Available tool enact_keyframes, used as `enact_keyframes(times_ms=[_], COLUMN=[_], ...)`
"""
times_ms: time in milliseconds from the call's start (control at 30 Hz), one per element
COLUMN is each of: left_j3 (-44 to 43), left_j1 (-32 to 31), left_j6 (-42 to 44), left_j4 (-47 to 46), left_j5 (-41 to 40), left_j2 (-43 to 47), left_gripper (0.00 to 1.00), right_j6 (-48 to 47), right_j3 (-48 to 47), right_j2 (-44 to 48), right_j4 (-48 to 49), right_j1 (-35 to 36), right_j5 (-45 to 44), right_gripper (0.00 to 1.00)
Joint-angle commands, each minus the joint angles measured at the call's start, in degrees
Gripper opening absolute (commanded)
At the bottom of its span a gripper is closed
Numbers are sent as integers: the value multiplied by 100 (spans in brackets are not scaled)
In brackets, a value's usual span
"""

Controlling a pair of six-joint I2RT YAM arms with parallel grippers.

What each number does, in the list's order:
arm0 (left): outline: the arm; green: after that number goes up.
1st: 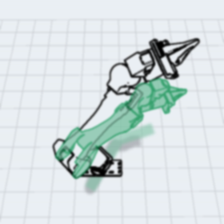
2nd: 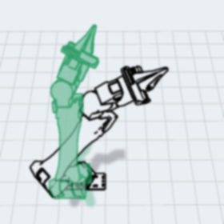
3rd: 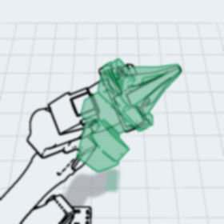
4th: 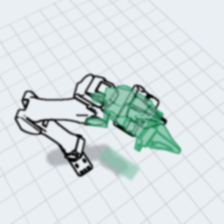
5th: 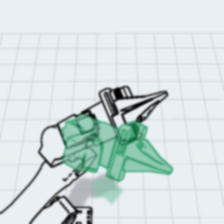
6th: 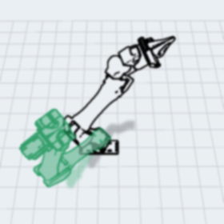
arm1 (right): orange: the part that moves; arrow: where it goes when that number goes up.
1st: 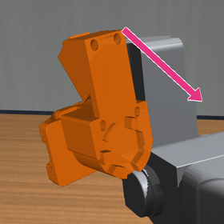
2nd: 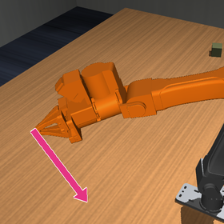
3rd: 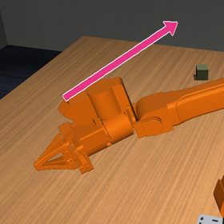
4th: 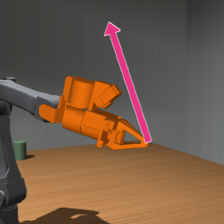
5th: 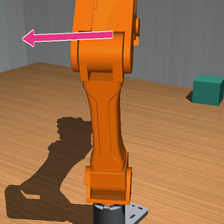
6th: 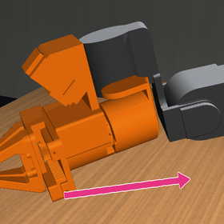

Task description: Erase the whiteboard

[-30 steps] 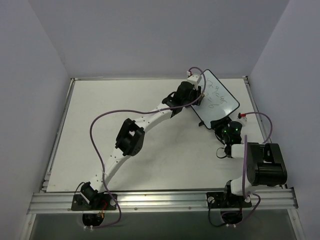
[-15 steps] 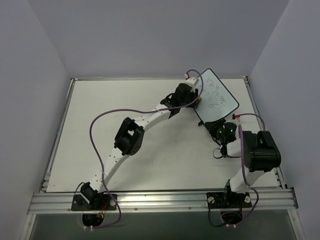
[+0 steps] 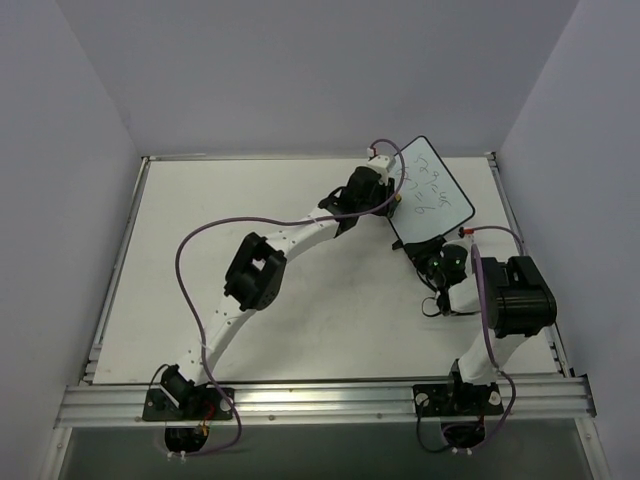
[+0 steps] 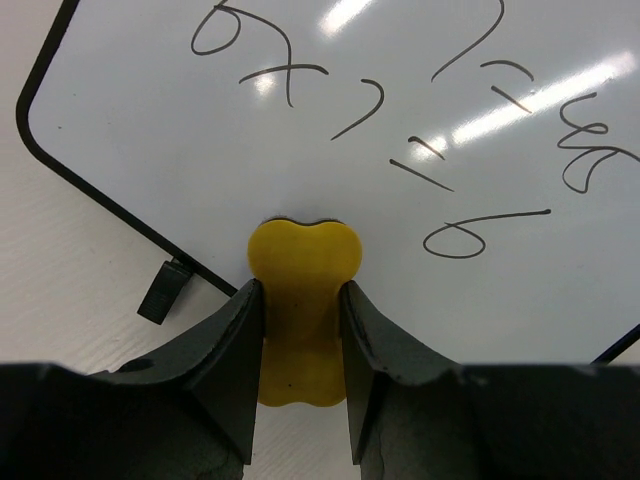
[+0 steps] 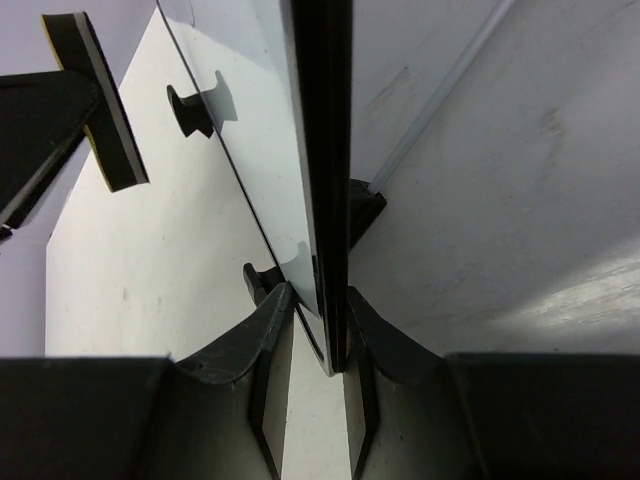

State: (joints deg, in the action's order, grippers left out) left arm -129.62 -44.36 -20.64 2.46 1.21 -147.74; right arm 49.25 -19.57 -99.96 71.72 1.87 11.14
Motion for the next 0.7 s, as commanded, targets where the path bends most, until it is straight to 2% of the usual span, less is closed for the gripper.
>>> enact_keyframes(times_ms=[0,233,433,667], left_j3=[278,877,1052,1299], left_j1=[120,270,322,367], left_j6=[-115,-273,-265,-335], left_j4=[-544,-870,-905,-1019], left_j5=[-69,-218,-227,-227], left_j2=[676,1028,1160,1292], left_gripper=[2,2,2,2], right_j6=[-267,-381,-513,-619], right_j3=[-64,-3,111,243], right_j2=[135,223,372,750], right_j4=[-484,-685,-888,-1266], right_j1=[156,498,937,1061], right_j5=[-173,-76,-340,-340], right_gripper=[0,0,0,0])
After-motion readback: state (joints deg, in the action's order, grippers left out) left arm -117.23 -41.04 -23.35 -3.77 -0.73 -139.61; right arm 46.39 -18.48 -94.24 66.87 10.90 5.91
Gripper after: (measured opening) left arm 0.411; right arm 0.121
